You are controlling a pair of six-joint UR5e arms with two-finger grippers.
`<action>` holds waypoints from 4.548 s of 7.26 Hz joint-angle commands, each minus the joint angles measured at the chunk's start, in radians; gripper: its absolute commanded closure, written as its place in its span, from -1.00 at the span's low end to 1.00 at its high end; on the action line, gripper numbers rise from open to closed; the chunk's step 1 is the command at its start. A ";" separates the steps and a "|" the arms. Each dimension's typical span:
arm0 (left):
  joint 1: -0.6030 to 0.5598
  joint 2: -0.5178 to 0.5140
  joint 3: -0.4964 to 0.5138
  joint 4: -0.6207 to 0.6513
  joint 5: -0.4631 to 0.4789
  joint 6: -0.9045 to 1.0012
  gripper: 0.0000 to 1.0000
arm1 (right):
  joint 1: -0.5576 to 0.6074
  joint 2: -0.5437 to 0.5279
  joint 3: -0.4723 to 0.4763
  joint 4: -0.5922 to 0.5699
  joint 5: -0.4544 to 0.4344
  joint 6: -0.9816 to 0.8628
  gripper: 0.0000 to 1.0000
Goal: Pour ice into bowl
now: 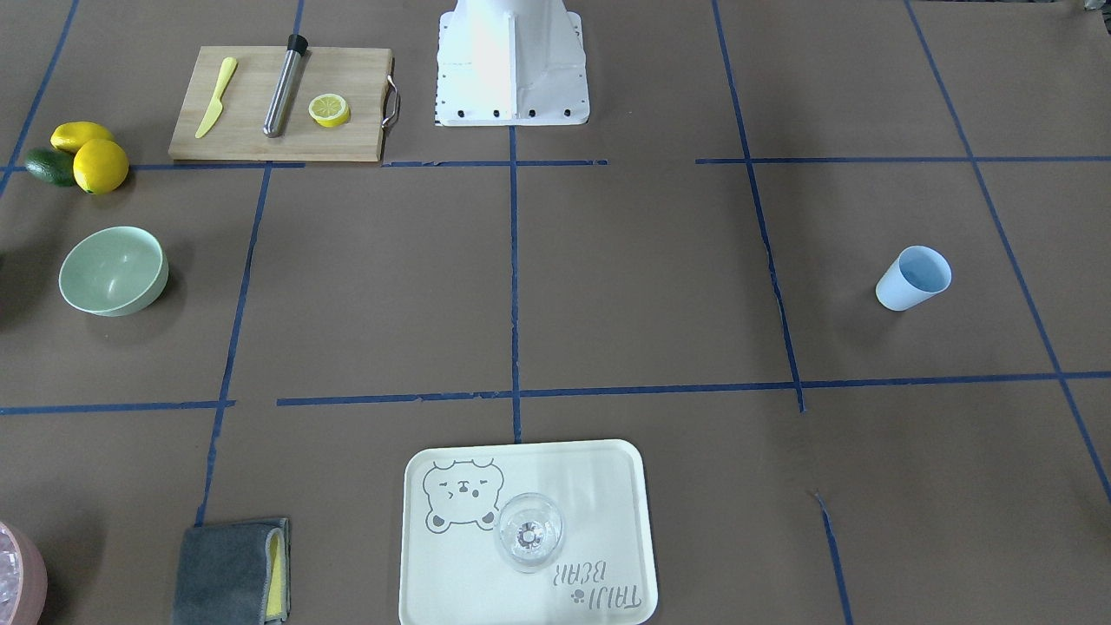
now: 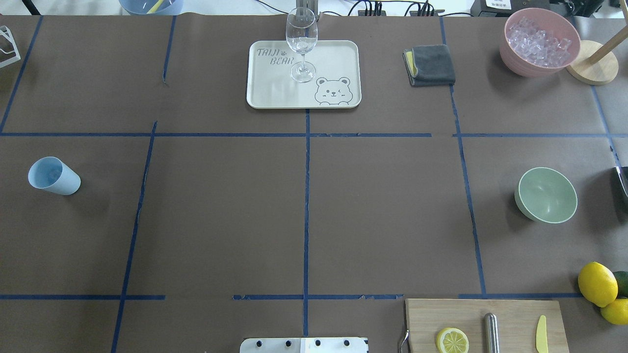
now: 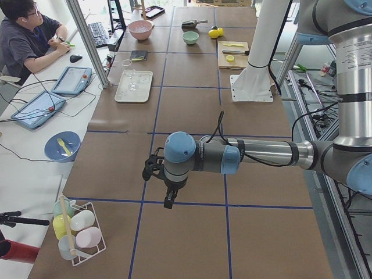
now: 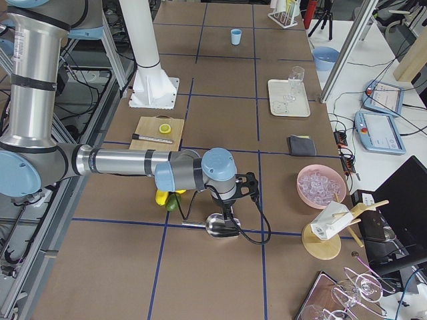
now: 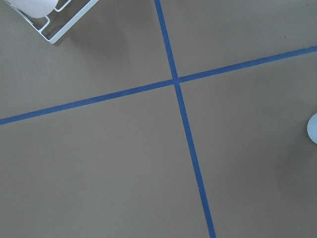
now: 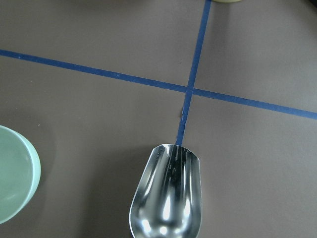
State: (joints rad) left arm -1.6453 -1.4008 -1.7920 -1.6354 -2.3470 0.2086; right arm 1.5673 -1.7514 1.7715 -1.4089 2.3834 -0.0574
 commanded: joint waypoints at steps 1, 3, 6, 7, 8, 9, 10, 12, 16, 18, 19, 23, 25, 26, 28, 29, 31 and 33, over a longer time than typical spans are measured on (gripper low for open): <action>0.001 -0.001 -0.003 -0.008 0.000 0.000 -1.00 | -0.106 0.021 0.005 0.083 0.008 0.135 -1.00; 0.001 -0.001 -0.006 -0.009 -0.001 0.001 -1.00 | -0.240 0.012 0.003 0.268 0.002 0.276 -1.00; 0.001 0.002 0.002 -0.049 -0.002 0.000 -1.00 | -0.413 -0.017 0.002 0.376 -0.085 0.491 -1.00; 0.001 0.002 0.002 -0.049 -0.002 0.000 -1.00 | -0.467 -0.017 0.000 0.418 -0.099 0.608 -1.00; 0.001 0.002 0.002 -0.049 -0.002 0.000 -1.00 | -0.524 -0.019 -0.003 0.486 -0.139 0.696 -1.00; 0.001 0.002 0.002 -0.049 -0.002 0.000 -1.00 | -0.570 -0.017 -0.027 0.523 -0.174 0.730 -0.99; 0.001 0.003 0.002 -0.050 -0.002 0.000 -1.00 | -0.588 -0.011 -0.053 0.536 -0.190 0.731 -0.84; 0.001 0.006 0.002 -0.049 -0.002 0.001 -1.00 | -0.589 -0.014 -0.067 0.536 -0.201 0.729 -0.58; 0.001 0.008 0.002 -0.050 -0.002 0.000 -1.00 | -0.587 -0.010 -0.072 0.536 -0.216 0.720 1.00; 0.001 0.008 0.002 -0.050 -0.002 0.000 -1.00 | -0.584 -0.008 -0.069 0.532 -0.196 0.719 1.00; 0.001 0.009 0.002 -0.050 -0.002 0.000 -1.00 | -0.583 -0.005 -0.054 0.530 -0.191 0.728 1.00; 0.001 0.014 0.002 -0.050 -0.002 0.000 -1.00 | -0.587 0.088 0.083 0.518 -0.086 0.923 1.00; 0.001 0.016 0.000 -0.050 -0.002 0.001 -1.00 | -0.648 0.231 0.088 0.451 -0.098 1.068 1.00; 0.001 0.016 0.000 -0.049 -0.003 0.000 -1.00 | -0.703 0.330 0.088 0.371 -0.136 1.134 1.00; 0.001 0.016 0.000 -0.049 -0.035 0.000 -1.00 | -0.833 0.499 0.083 0.180 -0.289 1.209 1.00; 0.001 0.017 0.002 -0.049 -0.038 0.000 -1.00 | -0.902 0.606 0.079 0.045 -0.321 1.269 1.00; 0.001 0.019 0.002 -0.049 -0.038 0.000 -1.00 | -1.005 0.839 -0.037 -0.117 -0.429 1.361 1.00; 0.001 0.017 0.003 -0.049 -0.038 0.000 -1.00 | -1.043 0.953 -0.196 -0.110 -0.464 1.389 1.00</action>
State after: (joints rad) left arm -1.6445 -1.3827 -1.7892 -1.6843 -2.3851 0.2086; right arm 0.5497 -0.8659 1.6591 -1.5119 1.9443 1.3157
